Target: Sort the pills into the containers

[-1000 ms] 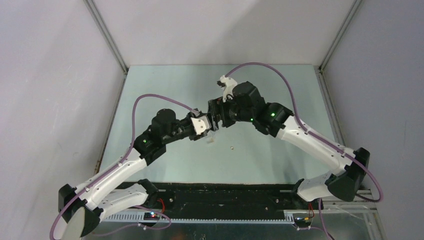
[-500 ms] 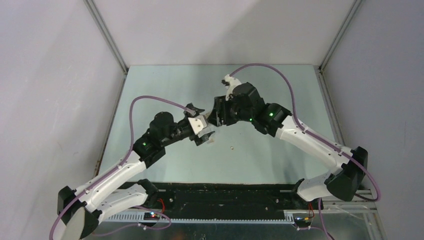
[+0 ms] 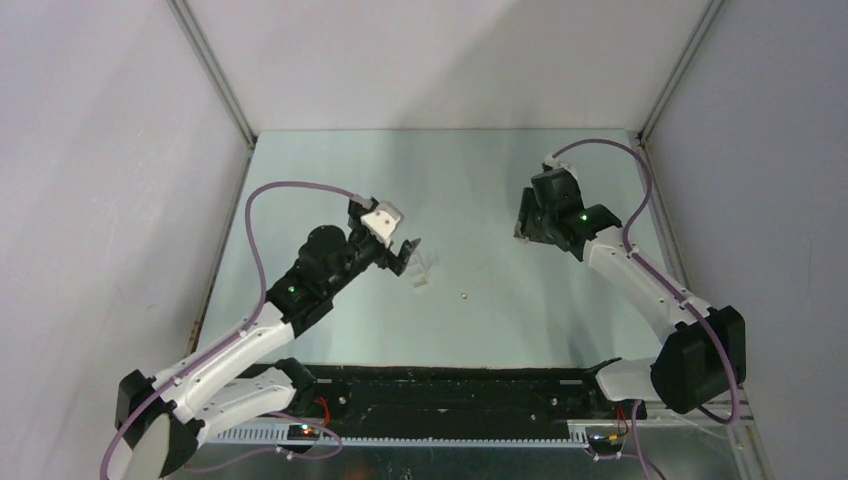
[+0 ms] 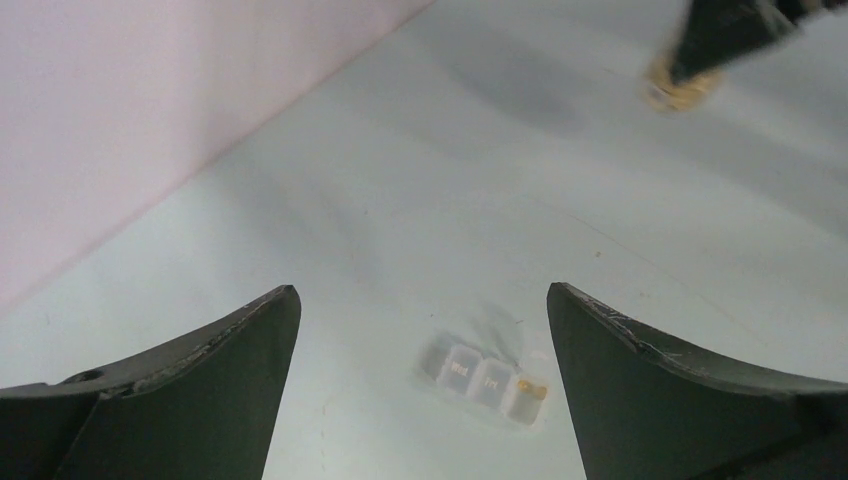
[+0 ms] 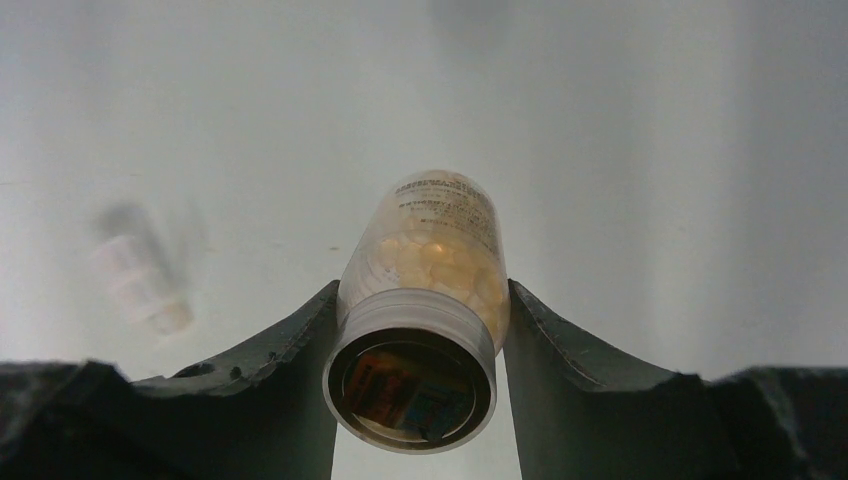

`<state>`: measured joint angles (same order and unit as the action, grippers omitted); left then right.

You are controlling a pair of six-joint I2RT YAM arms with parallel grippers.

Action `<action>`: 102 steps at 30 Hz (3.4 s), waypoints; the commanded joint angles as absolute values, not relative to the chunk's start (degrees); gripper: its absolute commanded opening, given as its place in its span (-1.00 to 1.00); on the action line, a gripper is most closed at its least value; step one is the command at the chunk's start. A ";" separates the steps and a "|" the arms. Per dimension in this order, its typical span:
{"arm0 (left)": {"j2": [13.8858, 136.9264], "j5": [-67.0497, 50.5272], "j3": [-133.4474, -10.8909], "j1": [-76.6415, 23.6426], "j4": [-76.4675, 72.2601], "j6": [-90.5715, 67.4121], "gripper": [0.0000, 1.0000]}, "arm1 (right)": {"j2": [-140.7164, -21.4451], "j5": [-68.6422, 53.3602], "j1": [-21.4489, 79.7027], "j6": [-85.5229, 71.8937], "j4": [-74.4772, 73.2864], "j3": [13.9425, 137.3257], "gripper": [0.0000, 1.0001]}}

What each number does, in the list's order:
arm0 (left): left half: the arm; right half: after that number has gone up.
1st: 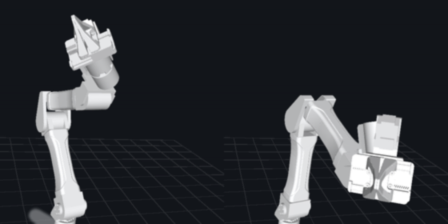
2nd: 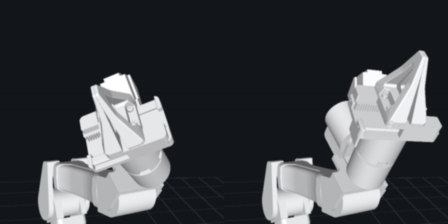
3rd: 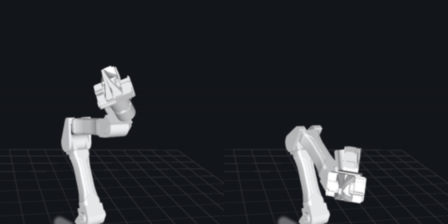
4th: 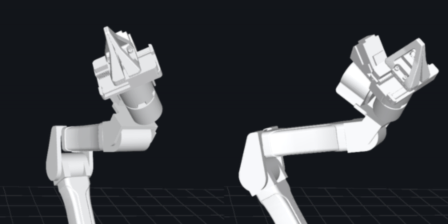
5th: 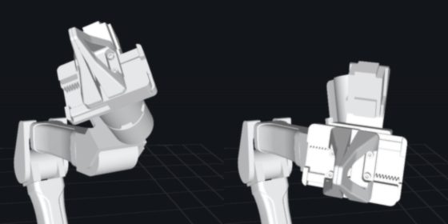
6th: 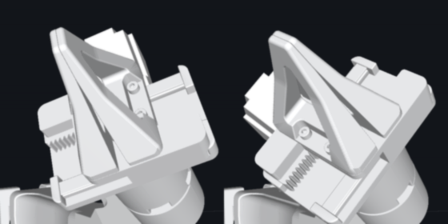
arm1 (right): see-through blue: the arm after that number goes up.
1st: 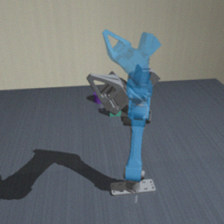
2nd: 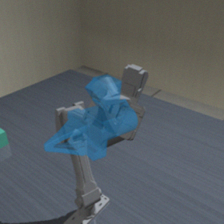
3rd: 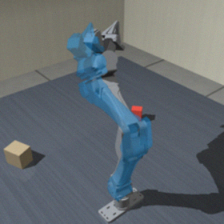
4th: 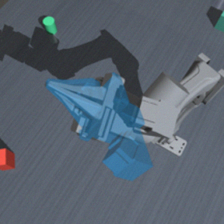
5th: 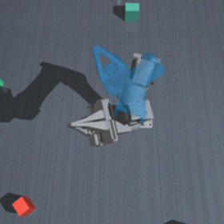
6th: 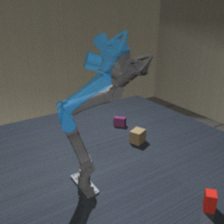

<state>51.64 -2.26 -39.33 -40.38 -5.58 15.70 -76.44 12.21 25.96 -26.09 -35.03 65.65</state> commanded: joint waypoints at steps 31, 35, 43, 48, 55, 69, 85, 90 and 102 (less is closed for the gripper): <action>77.81 -8.52 -44.41 -22.50 8.03 -36.60 0.89 | -81.29 12.08 16.72 -22.39 -34.34 63.94 0.88; 81.08 -12.65 -43.28 -22.49 4.73 -39.45 0.68 | -77.99 8.76 18.34 -21.84 -34.52 66.49 0.57; 85.55 -17.48 -44.49 -22.47 3.99 -40.65 0.26 | -79.88 6.11 26.15 -22.41 -36.34 71.65 0.28; 87.87 -19.79 -43.81 -22.42 2.53 -42.07 0.11 | -86.52 -2.29 29.93 -25.90 -34.28 71.61 0.09; 90.06 -20.22 -42.52 -22.48 0.53 -43.00 -0.09 | -95.02 -7.62 32.44 -28.59 -27.94 71.67 -0.03; 93.14 -19.62 -43.74 -22.46 -0.54 -42.99 -0.23 | -102.92 -12.23 36.42 -25.32 -24.60 71.70 -0.09; 95.38 -18.88 -42.38 -22.51 -0.88 -45.47 -0.38 | -105.72 -14.88 41.50 -19.94 -19.09 71.63 0.00; 95.45 -18.72 -42.48 -22.52 -1.20 -46.53 -0.41 | -105.94 -17.61 42.33 -19.72 -16.47 71.65 0.09; 94.12 -19.59 -42.34 -22.50 -2.48 -48.27 -0.41 | -109.73 -15.84 42.57 -20.03 -16.47 72.95 0.07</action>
<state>94.24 -20.34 -42.37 -22.68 -2.09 -47.16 -107.81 -16.53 42.41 -20.86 -17.82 70.63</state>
